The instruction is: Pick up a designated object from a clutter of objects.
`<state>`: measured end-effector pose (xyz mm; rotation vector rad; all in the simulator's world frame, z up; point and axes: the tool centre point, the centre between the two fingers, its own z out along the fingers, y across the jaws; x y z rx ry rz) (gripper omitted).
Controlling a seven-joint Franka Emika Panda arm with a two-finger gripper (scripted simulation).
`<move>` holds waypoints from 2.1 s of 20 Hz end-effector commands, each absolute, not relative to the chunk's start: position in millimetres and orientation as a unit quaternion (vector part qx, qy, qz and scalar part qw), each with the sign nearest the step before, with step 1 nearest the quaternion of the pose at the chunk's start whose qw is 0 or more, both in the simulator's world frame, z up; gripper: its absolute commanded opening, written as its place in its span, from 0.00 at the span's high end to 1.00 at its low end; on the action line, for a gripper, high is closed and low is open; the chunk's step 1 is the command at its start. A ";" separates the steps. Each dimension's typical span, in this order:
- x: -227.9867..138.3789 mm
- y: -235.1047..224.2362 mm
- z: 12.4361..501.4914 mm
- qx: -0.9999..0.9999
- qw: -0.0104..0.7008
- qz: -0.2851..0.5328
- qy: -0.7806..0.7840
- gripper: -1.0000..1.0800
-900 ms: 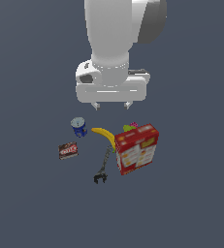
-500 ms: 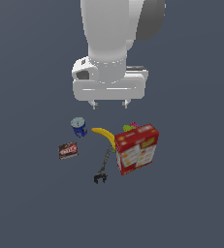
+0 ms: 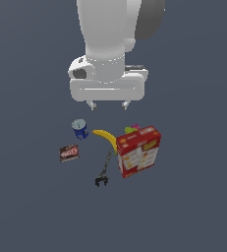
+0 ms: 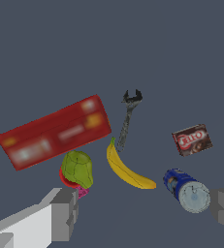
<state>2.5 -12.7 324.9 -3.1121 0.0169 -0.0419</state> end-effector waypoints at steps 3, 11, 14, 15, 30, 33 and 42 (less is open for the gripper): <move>7.0 -20.4 314.2 -0.999 0.017 -0.012 0.032 0.04; 20.8 -49.9 274.3 -0.991 0.025 -0.008 0.129 0.04; 26.2 -67.0 251.9 -0.983 0.027 -0.006 0.183 0.04; 27.8 -73.6 243.5 -0.979 0.028 -0.005 0.203 0.04; 24.1 -178.5 115.9 -0.875 0.015 0.002 0.485 0.04; 19.2 -194.1 97.7 -0.853 0.010 0.002 0.522 0.04; 8.5 -220.3 67.8 -0.814 0.001 0.000 0.581 0.04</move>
